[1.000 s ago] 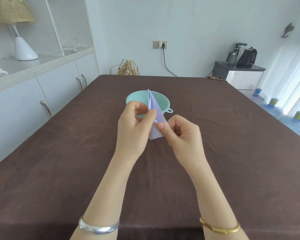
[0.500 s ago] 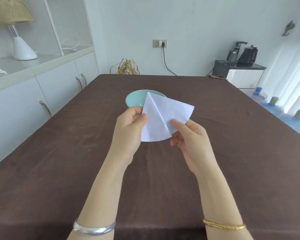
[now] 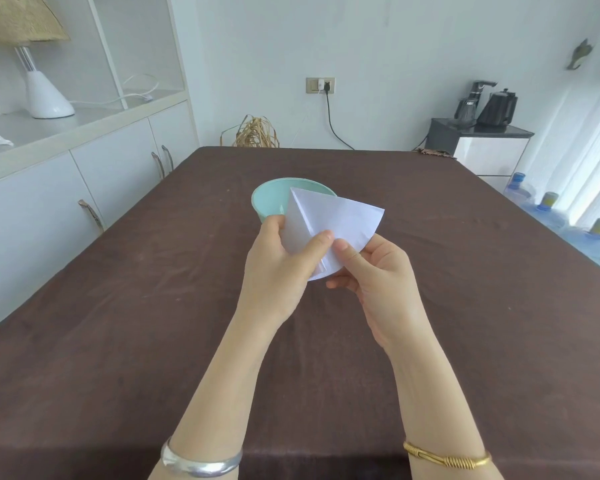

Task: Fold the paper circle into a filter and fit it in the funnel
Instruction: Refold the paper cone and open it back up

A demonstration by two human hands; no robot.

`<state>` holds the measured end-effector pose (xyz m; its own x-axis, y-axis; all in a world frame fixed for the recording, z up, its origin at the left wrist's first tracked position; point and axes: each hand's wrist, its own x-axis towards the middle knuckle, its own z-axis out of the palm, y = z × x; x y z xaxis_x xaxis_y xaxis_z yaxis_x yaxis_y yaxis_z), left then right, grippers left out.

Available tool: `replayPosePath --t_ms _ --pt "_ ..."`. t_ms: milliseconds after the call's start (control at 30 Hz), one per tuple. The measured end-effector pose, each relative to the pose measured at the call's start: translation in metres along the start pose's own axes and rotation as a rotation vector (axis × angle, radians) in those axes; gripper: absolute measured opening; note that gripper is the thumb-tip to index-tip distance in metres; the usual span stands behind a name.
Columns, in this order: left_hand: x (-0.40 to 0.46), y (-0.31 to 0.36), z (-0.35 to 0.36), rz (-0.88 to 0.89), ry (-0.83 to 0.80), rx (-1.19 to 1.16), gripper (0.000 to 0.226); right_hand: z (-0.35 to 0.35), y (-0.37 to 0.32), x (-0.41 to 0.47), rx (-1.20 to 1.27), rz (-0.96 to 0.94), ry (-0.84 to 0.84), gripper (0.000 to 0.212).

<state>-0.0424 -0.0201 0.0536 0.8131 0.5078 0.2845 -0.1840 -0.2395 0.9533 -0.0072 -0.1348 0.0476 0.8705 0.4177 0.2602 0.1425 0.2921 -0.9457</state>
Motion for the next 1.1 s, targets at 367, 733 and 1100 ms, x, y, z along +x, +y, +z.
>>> replayPosePath --t_ms 367,733,1100 --pt "0.001 -0.003 -0.031 0.035 -0.022 -0.02 0.024 -0.011 -0.001 0.006 -0.041 -0.02 0.251 0.017" --pt "0.006 -0.007 -0.035 0.149 0.095 0.189 0.019 -0.01 0.004 0.016 -0.27 -0.111 0.495 0.031" --pt "0.015 0.008 -0.012 0.398 0.085 0.417 0.024 -0.001 -0.011 0.025 -0.34 -0.143 0.376 0.024"
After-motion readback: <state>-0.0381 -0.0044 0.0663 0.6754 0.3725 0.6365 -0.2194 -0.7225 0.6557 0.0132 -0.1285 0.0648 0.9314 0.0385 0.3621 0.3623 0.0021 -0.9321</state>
